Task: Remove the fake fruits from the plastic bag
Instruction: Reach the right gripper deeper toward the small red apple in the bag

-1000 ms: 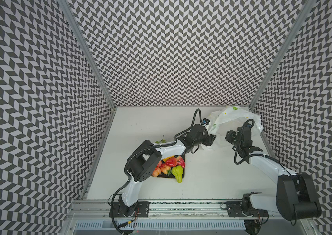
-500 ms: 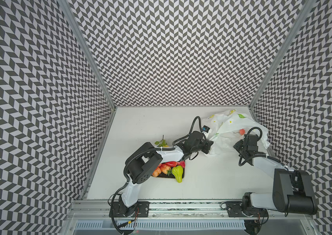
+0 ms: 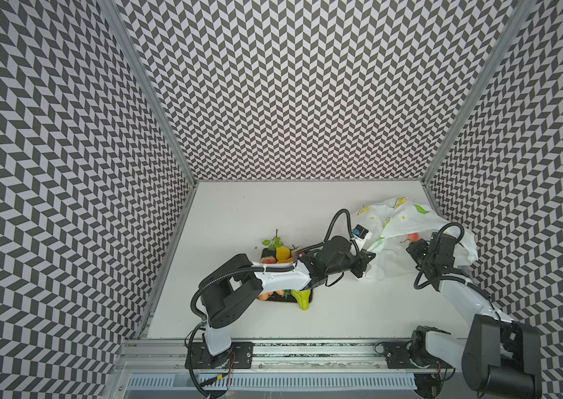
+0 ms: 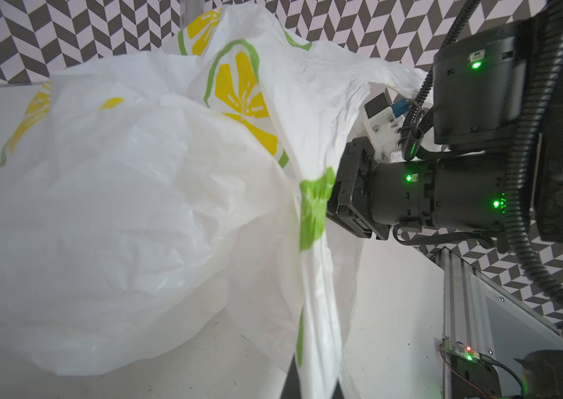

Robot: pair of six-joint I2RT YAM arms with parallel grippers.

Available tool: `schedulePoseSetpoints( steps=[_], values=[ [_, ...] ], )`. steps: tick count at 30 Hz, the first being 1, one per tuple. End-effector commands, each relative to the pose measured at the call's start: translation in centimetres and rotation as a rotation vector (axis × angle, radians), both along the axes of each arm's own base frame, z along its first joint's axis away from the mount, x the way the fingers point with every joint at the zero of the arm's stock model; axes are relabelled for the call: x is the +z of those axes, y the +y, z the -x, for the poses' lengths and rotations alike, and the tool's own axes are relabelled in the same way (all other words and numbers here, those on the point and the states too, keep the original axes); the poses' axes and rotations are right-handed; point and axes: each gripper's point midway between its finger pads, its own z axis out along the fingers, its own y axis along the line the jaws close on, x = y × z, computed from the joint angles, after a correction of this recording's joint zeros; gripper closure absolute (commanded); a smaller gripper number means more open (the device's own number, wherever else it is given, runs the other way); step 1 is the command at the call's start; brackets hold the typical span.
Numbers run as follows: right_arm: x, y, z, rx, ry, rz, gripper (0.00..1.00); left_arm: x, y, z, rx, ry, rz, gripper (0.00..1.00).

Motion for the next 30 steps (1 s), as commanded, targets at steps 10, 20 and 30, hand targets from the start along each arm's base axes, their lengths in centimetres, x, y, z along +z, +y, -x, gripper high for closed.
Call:
schedulePoseSetpoints(
  steps=[10,20,30],
  values=[
    [1.3,0.4,-4.0,0.093,-0.069,0.003,0.6,2.3,-1.1,3.0,-0.039,-0.006,0.071,1.0],
    [-1.4,-0.9,-5.3,0.104,0.053,0.073,0.61,2.6,-2.0,4.9,-0.089,-0.013,0.076,1.0],
    [-4.0,-1.1,-5.5,0.11,0.137,0.09,0.61,2.7,-2.1,5.3,-0.113,-0.014,0.081,1.0]
  ],
)
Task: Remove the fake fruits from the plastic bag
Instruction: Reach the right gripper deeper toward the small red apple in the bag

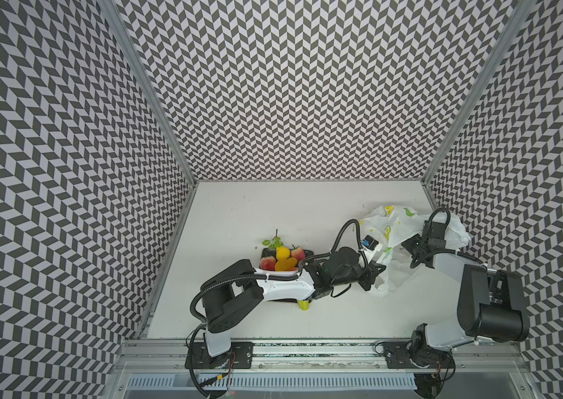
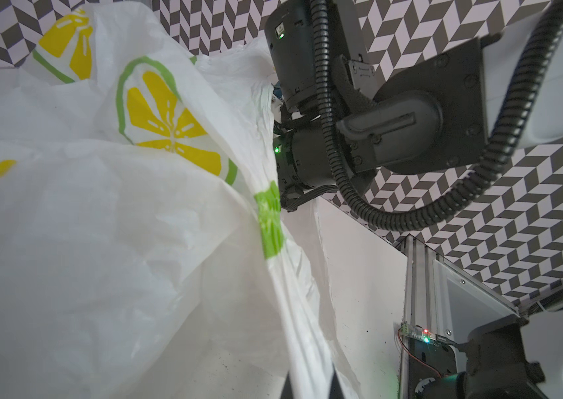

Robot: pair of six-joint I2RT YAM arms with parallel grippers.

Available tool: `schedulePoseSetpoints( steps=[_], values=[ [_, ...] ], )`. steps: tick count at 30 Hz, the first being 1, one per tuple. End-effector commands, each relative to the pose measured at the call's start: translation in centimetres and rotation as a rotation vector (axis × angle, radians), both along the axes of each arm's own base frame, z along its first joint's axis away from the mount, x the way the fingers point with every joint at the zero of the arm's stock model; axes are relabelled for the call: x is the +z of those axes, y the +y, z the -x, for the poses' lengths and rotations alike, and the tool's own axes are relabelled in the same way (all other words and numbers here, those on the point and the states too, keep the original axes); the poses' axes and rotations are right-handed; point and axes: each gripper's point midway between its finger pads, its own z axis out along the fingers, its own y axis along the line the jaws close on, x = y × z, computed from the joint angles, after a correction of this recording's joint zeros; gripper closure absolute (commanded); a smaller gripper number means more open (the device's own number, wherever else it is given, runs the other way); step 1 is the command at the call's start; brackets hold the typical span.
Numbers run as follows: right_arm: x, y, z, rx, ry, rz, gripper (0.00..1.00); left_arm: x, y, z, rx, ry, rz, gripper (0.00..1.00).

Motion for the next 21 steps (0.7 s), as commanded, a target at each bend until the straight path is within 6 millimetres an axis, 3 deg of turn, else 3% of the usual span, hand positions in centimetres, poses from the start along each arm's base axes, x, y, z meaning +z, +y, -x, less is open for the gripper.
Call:
schedulePoseSetpoints(
  steps=[1,10,12,21],
  values=[
    [0.4,-0.6,-1.1,-0.005,-0.013,0.045,0.61,2.1,0.0,0.7,-0.024,-0.021,0.058,1.0],
    [-1.6,0.2,-1.4,-0.005,0.098,0.134,0.64,2.4,-0.1,1.5,-0.057,0.027,0.093,1.0],
    [-2.5,0.1,-1.4,-0.006,0.137,0.136,0.7,2.4,-0.1,1.6,-0.06,0.033,0.098,1.0],
    [-4.3,1.4,-2.5,0.072,0.213,0.132,0.71,2.8,0.0,1.5,-0.055,0.021,0.097,1.0]
  ],
)
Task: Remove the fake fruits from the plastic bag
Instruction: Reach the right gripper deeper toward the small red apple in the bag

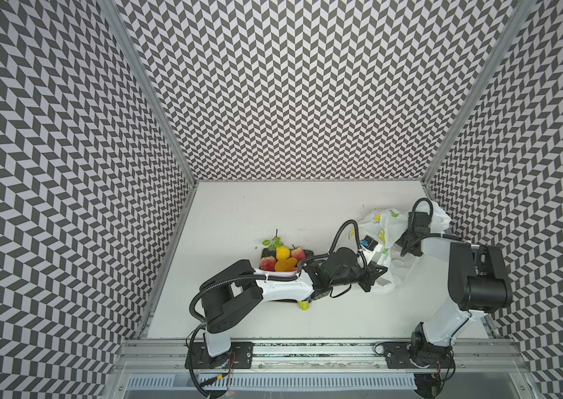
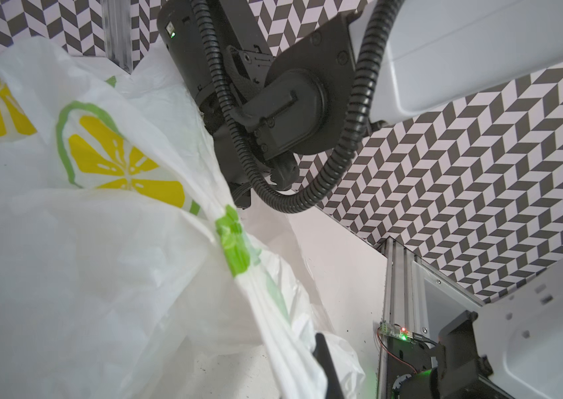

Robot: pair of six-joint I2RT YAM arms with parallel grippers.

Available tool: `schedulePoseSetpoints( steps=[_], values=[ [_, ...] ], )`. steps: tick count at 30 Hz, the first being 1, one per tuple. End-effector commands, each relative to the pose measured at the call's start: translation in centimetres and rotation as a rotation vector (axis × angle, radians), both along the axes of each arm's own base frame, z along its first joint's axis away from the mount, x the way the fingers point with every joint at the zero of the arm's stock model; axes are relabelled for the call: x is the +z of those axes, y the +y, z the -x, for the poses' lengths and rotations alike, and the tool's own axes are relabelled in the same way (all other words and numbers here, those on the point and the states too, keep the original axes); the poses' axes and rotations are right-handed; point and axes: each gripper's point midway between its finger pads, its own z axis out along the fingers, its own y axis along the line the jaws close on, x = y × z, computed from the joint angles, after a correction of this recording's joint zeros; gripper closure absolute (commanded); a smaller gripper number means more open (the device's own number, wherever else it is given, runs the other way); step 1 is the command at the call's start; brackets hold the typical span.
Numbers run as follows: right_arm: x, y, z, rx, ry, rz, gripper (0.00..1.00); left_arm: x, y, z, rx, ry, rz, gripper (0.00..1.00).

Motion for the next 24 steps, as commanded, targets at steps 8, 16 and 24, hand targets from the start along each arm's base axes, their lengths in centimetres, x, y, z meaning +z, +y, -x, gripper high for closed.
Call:
schedulePoseSetpoints(
  steps=[8,16,24],
  values=[
    [-1.6,0.6,0.9,0.032,0.066,0.001,1.0,1.6,0.1,0.6,-0.012,-0.013,0.042,1.0],
    [2.6,1.0,0.5,0.037,-0.073,-0.025,1.0,-0.1,0.4,-0.7,0.033,-0.008,0.002,1.0],
    [6.8,2.1,1.1,0.091,-0.193,-0.104,1.0,-0.8,1.0,-3.0,0.089,-0.006,-0.017,1.0]
  ],
)
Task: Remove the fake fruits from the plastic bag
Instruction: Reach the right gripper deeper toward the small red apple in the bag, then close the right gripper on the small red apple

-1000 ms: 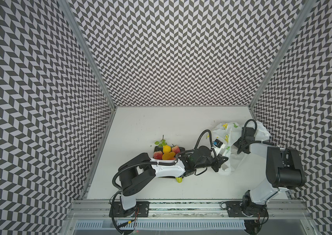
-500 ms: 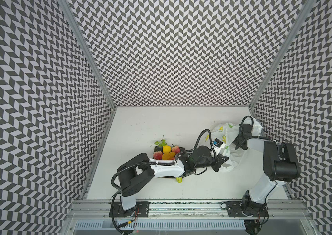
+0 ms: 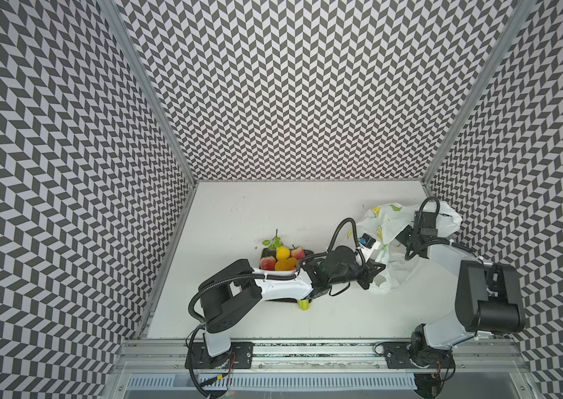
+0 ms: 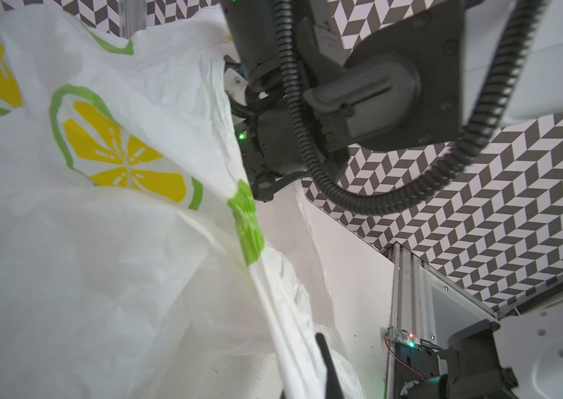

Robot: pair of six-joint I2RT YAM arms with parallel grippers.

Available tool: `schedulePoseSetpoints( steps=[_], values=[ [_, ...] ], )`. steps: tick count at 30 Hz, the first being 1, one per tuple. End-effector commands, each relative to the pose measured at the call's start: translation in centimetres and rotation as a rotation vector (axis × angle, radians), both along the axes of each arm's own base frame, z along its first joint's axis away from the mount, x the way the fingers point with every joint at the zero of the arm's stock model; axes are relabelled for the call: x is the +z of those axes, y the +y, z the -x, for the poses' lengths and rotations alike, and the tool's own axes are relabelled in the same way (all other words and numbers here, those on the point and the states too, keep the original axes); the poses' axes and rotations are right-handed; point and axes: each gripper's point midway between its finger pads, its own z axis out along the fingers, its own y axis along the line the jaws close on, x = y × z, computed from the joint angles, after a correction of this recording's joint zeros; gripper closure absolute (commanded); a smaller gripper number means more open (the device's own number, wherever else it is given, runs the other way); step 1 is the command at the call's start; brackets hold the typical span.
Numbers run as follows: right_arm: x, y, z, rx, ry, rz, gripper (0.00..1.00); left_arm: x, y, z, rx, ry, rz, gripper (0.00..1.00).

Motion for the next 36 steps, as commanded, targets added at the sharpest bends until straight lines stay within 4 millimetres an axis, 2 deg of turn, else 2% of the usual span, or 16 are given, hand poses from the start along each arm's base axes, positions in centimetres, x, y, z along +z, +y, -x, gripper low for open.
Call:
schedulePoseSetpoints(
  steps=[1,5,8,11,12,17,24,27,32,36],
  values=[
    [1.6,0.8,0.3,0.025,-0.055,-0.043,1.0,-0.9,0.4,-1.7,0.045,0.001,-0.016,1.0],
    [2.3,1.1,1.2,0.031,-0.074,-0.055,1.0,-1.3,1.2,-3.3,0.079,0.0,-0.032,1.0],
    [2.2,0.0,1.2,-0.019,-0.08,-0.021,1.0,-1.6,1.4,-3.8,0.082,-0.003,-0.04,1.0],
    [1.5,-1.0,0.6,-0.039,-0.041,0.021,0.77,-1.8,1.2,-3.4,0.064,0.0,-0.05,1.0],
    [1.3,-1.4,0.4,-0.053,-0.034,0.03,0.73,-1.8,1.2,-3.3,0.06,0.001,-0.051,1.0],
    [1.5,-2.1,-0.8,-0.083,-0.068,0.047,0.63,-1.9,0.6,-1.7,0.014,-0.026,-0.067,1.0],
    [2.0,-2.4,-2.0,-0.13,-0.131,0.015,0.57,-1.2,-0.5,0.5,-0.068,-0.047,-0.055,1.0],
    [1.7,-2.1,-2.4,-0.128,-0.149,-0.011,0.54,-0.5,-1.3,2.2,-0.119,-0.076,-0.05,1.0],
    [0.7,-2.2,-2.1,-0.133,-0.15,-0.029,0.51,0.0,-2.6,6.4,-0.275,-0.179,-0.059,1.0],
    [-0.6,-2.5,-1.7,-0.134,-0.114,-0.03,0.48,0.2,-2.9,7.7,-0.335,-0.229,-0.079,1.0]
  ],
)
